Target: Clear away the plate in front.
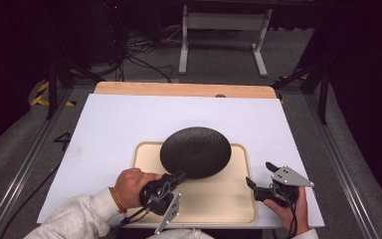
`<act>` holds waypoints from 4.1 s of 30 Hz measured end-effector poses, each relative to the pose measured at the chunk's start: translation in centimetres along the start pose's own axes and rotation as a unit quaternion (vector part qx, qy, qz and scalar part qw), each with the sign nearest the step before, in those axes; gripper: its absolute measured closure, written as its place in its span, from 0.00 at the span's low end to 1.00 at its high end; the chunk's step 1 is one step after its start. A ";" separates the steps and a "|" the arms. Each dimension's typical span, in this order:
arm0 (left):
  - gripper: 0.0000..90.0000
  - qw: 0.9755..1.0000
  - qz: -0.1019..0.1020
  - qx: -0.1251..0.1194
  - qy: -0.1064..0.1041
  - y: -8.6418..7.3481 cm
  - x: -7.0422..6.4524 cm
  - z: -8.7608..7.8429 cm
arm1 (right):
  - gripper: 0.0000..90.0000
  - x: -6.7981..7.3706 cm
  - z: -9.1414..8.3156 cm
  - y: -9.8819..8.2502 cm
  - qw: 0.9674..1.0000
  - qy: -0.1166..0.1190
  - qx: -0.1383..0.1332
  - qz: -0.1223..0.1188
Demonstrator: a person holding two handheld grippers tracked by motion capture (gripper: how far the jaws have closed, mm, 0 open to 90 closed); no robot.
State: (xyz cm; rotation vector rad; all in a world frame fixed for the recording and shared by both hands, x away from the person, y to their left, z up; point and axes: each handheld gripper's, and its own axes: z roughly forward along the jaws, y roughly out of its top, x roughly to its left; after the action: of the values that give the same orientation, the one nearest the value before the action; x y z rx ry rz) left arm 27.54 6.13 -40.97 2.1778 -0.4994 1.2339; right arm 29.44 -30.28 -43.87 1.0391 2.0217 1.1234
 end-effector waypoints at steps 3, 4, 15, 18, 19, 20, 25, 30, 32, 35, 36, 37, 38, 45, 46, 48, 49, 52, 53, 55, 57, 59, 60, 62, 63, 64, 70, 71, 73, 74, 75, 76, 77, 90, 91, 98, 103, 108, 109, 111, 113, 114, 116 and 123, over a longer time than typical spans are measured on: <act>0.96 1.000 0.015 -0.001 -0.006 0.7 -0.5 0.0 | 0.16 -0.1 -0.2 0.0 1.000 0.006 0.002 0.004; 0.96 1.000 0.018 -0.001 -0.007 0.9 -0.8 0.0 | 0.16 -0.1 -0.2 0.0 1.000 0.006 0.002 0.004; 0.93 0.998 0.014 -0.012 -0.051 0.9 -1.6 0.8 | 0.16 -0.2 -0.4 0.0 1.000 0.005 0.000 0.007; 0.94 0.998 0.026 -0.001 -0.050 0.8 -2.1 0.9 | 0.16 -0.1 -0.4 -0.1 1.000 0.003 0.002 0.003; 0.94 0.998 0.027 0.001 -0.050 0.7 -2.3 1.0 | 0.16 -0.1 -0.4 -0.1 1.000 0.003 0.003 0.004; 0.95 0.998 0.024 0.006 -0.059 0.5 -2.4 1.1 | 0.16 -0.1 -0.4 -0.1 1.000 0.002 0.004 0.004; 0.97 0.997 0.011 0.003 -0.075 -0.2 -2.3 1.2 | 0.15 -0.1 -0.3 -0.2 1.000 0.001 0.005 0.001; 0.97 0.996 -0.017 -0.006 -0.092 -1.4 -1.6 0.8 | 0.15 0.0 -0.3 -0.2 1.000 0.006 0.008 0.000; 0.96 0.995 -0.030 -0.005 -0.098 -1.7 -1.4 0.6 | 0.16 0.0 -0.2 -0.2 1.000 0.006 0.009 -0.003; 0.94 0.993 -0.050 -0.009 -0.104 -2.2 -1.2 0.5 | 0.15 0.0 -0.2 -0.2 1.000 0.009 0.010 -0.005; 0.94 0.993 -0.050 -0.009 -0.104 -2.2 -1.2 0.5 | 0.15 0.1 -0.2 -0.2 1.000 0.009 0.010 -0.005; 0.93 0.992 -0.058 -0.005 -0.111 -2.4 -1.2 0.5 | 0.15 0.0 -0.2 -0.2 1.000 0.009 0.010 -0.006; 0.93 0.992 -0.061 -0.007 -0.113 -2.5 -1.2 0.5 | 0.16 0.0 -0.2 -0.2 1.000 0.007 0.010 -0.006; 0.89 0.989 -0.079 0.006 -0.122 -3.0 -1.3 0.4 | 0.16 -0.3 -0.4 -0.2 1.000 -0.005 0.007 0.002; 0.89 0.990 -0.073 0.003 -0.121 -3.0 -1.3 0.4 | 0.16 -0.3 -0.4 -0.2 1.000 -0.005 0.007 0.002; 0.88 0.989 -0.085 0.015 -0.124 -3.3 -1.5 0.3 | 0.16 -0.2 -0.3 -0.2 1.000 -0.004 0.007 0.001; 0.87 0.989 -0.082 0.013 -0.126 -3.4 -1.6 0.3 | 0.16 -0.1 -0.3 -0.2 1.000 -0.003 0.007 0.000; 0.85 0.987 -0.088 0.021 -0.133 -3.8 -1.8 0.3 | 0.16 -0.1 -0.3 -0.2 1.000 -0.002 0.007 0.000; 0.85 0.985 -0.096 0.021 -0.139 -4.0 -1.8 0.4 | 0.16 -0.1 -0.2 -0.2 1.000 -0.002 0.008 0.000; 0.82 0.982 -0.112 0.016 -0.151 -4.6 -1.7 0.4 | 0.16 -0.1 -0.2 -0.2 1.000 -0.003 0.007 0.001; 0.80 0.978 -0.127 0.017 -0.161 -4.9 -1.7 0.5 | 0.16 -0.1 -0.3 -0.2 1.000 -0.004 0.003 0.000; 0.78 0.975 -0.142 0.019 -0.171 -5.3 -1.7 0.6 | 0.16 -0.2 -0.3 -0.2 1.000 -0.005 0.002 0.000; 0.76 0.974 -0.137 0.023 -0.177 -5.5 -1.9 0.6 | 0.16 -0.2 -0.3 -0.2 1.000 -0.005 0.001 0.001; 0.74 0.974 -0.134 0.031 -0.181 -5.5 -2.1 0.7 | 0.16 -0.2 -0.3 -0.2 1.000 -0.005 0.001 0.001; 0.74 0.973 -0.140 0.030 -0.183 -5.5 -2.4 0.8 | 0.16 -0.2 -0.3 -0.2 1.000 -0.005 0.001 0.001; 0.73 0.973 -0.132 0.038 -0.185 -5.5 -2.6 0.9 | 0.16 -0.2 -0.3 -0.2 1.000 -0.005 0.002 0.001; 0.71 0.965 -0.171 0.032 -0.198 -5.7 -2.5 0.7 | 0.16 -0.2 -0.2 -0.2 1.000 -0.004 0.003 0.000; 0.70 0.963 -0.178 0.030 -0.202 -5.8 -2.5 0.7 | 0.16 -0.2 -0.2 -0.3 1.000 -0.004 0.003 0.000; 0.68 0.962 -0.183 0.030 -0.201 -5.9 -2.4 0.7 | 0.16 -0.3 -0.2 -0.3 1.000 -0.004 0.003 0.001; 0.68 0.961 -0.189 0.030 -0.200 -6.0 -2.3 0.7 | 0.16 -0.2 -0.2 -0.3 1.000 -0.004 0.003 0.000; 0.68 0.958 -0.202 0.025 -0.204 -6.1 -2.4 0.6 | 0.16 -0.2 -0.2 -0.3 1.000 -0.003 0.004 0.000; 0.67 0.958 -0.204 0.025 -0.202 -6.2 -2.3 0.6 | 0.16 -0.2 -0.2 -0.3 1.000 -0.002 0.004 -0.001; 0.66 0.958 -0.204 0.025 -0.202 -6.2 -2.3 0.6 | 0.16 -0.2 -0.2 -0.3 1.000 -0.002 0.004 -0.001; 0.56 0.952 -0.234 0.003 -0.200 -6.4 -1.6 -0.1 | 0.16 -0.2 -0.2 -0.3 1.000 -0.003 0.004 -0.005; 0.54 0.952 -0.234 0.003 -0.197 -6.5 -1.5 -0.1 | 0.16 -0.3 -0.2 -0.3 1.000 -0.002 0.004 -0.004; 0.37 0.945 -0.271 -0.018 -0.181 -6.9 -0.8 -0.3 | 0.16 -0.2 -0.2 -0.3 1.000 0.000 0.004 -0.006; 0.25 0.944 -0.287 -0.015 -0.160 -7.2 -0.2 -0.5 | 0.15 -0.2 -0.2 -0.3 1.000 0.002 0.002 -0.007; 0.15 0.932 -0.324 -0.024 -0.160 -8.3 0.5 -0.3 | 0.15 -0.1 -0.2 -0.3 1.000 0.004 0.002 -0.009; 0.13 0.930 -0.331 -0.023 -0.159 -8.5 0.5 -0.3 | 0.15 -0.1 -0.2 -0.3 1.000 0.004 0.002 -0.010; 0.10 0.928 -0.334 -0.018 -0.164 -8.6 0.6 -0.2 | 0.15 -0.1 -0.1 -0.3 1.000 0.005 0.002 -0.012; 0.10 0.925 -0.342 -0.018 -0.164 -8.9 0.7 -0.2 | 0.15 -0.1 -0.1 -0.2 1.000 0.005 0.002 -0.012; 0.10 0.922 -0.348 -0.023 -0.168 -9.1 0.8 -0.2 | 0.15 -0.1 -0.1 -0.3 1.000 0.005 0.003 -0.013; 0.09 0.922 -0.350 -0.019 -0.165 -9.4 0.9 -0.1 | 0.15 0.0 0.0 -0.3 1.000 0.005 0.005 -0.014; 0.09 0.928 -0.339 0.001 -0.151 -10.0 1.2 -0.3 | 0.15 -0.3 -0.1 -0.4 1.000 0.003 0.005 -0.013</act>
State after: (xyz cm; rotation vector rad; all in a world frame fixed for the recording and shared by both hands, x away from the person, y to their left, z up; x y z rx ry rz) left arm 33.68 13.89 -42.87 2.2584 0.1510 0.5252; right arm 29.40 -30.64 -44.12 1.0130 2.0416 1.1039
